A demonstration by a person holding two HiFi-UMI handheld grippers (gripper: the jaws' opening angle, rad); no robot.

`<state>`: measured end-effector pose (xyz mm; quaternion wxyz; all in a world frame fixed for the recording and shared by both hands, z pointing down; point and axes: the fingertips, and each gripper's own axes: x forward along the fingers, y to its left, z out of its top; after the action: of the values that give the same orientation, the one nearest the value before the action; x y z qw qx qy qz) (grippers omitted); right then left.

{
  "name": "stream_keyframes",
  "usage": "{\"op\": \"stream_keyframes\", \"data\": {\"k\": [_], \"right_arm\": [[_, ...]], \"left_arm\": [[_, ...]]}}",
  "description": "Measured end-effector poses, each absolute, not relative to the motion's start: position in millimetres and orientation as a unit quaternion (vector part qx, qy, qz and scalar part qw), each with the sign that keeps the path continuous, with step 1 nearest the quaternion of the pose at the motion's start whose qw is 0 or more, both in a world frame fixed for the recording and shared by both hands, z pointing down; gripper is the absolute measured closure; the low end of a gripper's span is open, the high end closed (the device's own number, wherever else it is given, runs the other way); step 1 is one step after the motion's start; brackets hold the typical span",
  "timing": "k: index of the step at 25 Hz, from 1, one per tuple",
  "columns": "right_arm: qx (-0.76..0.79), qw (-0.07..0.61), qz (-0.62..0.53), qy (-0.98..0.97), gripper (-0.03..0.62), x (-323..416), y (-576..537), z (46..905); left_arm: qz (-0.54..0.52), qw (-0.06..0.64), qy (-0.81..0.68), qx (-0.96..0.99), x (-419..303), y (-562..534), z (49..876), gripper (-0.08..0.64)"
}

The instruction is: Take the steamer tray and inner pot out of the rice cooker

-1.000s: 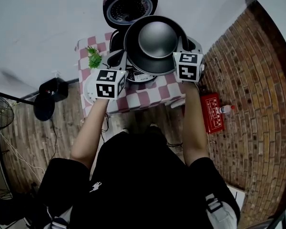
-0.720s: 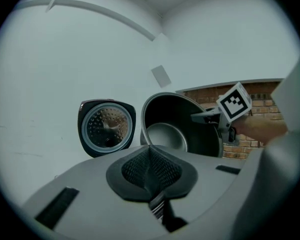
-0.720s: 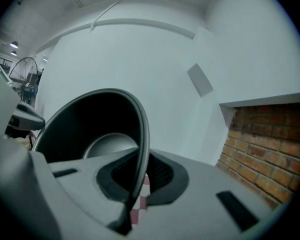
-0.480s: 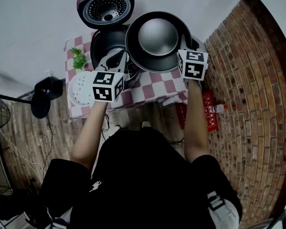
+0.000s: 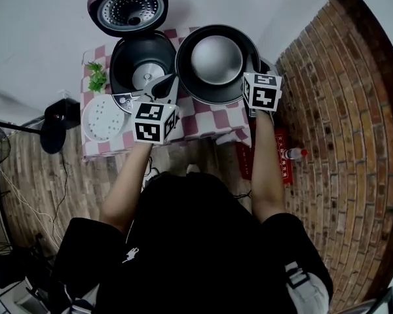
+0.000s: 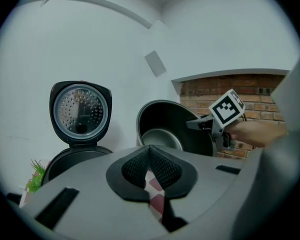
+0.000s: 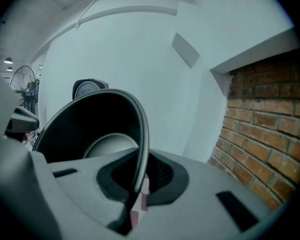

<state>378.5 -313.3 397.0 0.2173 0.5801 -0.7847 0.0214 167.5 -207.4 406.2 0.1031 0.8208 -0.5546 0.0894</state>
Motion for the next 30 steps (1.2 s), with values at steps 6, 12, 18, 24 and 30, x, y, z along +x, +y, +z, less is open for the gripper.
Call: {"op": "stream_keyframes", "data": {"k": [6,12,18,24,30], "right_arm": [[0.561,0.237,0.063,-0.79,0.583,390,-318,444],[0.545,0.259,0.097,-0.792,0.583,395,-319,489],[0.54,0.276,0.117,-0.786,0.583,404,-323,527],[0.532,0.282,0.139,-0.787,0.583,408,-329,557],[0.51,0.305,0.164,-0.787,0.581,402,-338,580]], "left_arm": [[0.114,0.117,-0.567,0.807,180,-202,436,0.557],[0.146,0.132,-0.575,0.794,187,-193,465,0.557],[0.182,0.139,-0.588,0.776,190,-192,494,0.557],[0.21,0.149,-0.586,0.768,197,-194,515,0.557],[0.224,0.16,-0.582,0.765,199,-197,526,0.557]]}}
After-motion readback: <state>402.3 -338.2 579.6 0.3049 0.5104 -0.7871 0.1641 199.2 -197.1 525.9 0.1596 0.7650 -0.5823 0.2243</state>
